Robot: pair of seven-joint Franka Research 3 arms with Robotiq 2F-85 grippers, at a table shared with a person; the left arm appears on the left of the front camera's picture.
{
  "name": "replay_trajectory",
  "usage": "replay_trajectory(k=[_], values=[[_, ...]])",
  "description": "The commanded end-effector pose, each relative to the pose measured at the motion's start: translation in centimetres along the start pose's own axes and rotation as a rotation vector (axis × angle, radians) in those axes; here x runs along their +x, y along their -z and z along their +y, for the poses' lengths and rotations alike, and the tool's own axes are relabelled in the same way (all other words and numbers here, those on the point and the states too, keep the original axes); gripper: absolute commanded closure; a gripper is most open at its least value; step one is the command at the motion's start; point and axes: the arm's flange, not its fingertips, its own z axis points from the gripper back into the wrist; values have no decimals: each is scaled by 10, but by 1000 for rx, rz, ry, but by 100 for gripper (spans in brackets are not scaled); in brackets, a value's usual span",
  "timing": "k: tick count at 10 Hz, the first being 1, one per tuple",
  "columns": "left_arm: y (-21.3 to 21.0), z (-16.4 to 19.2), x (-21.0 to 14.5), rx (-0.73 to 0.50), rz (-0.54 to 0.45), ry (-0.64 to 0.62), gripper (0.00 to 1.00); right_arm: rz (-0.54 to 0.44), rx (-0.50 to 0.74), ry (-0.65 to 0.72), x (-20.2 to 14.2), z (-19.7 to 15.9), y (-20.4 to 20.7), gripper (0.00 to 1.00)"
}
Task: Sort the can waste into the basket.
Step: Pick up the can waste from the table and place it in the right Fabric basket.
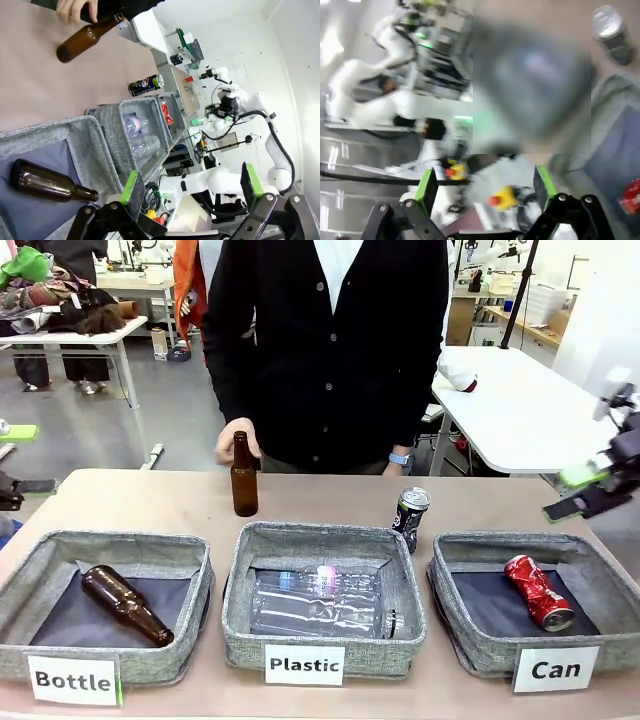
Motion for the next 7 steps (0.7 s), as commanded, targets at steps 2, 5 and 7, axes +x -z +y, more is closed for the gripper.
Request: replay_trajectory(k=[2, 5, 7], values=[[-3, -3, -2, 2, 15, -9, 0, -101, -647, -491, 22, -40, -2, 0], [-3, -3, -2, 2, 15, -9, 0, 47, -384, -339, 35, -39, -13, 0], [-3, -3, -2, 2, 15, -9, 0, 47, -384, -339, 35, -39, -13, 0]])
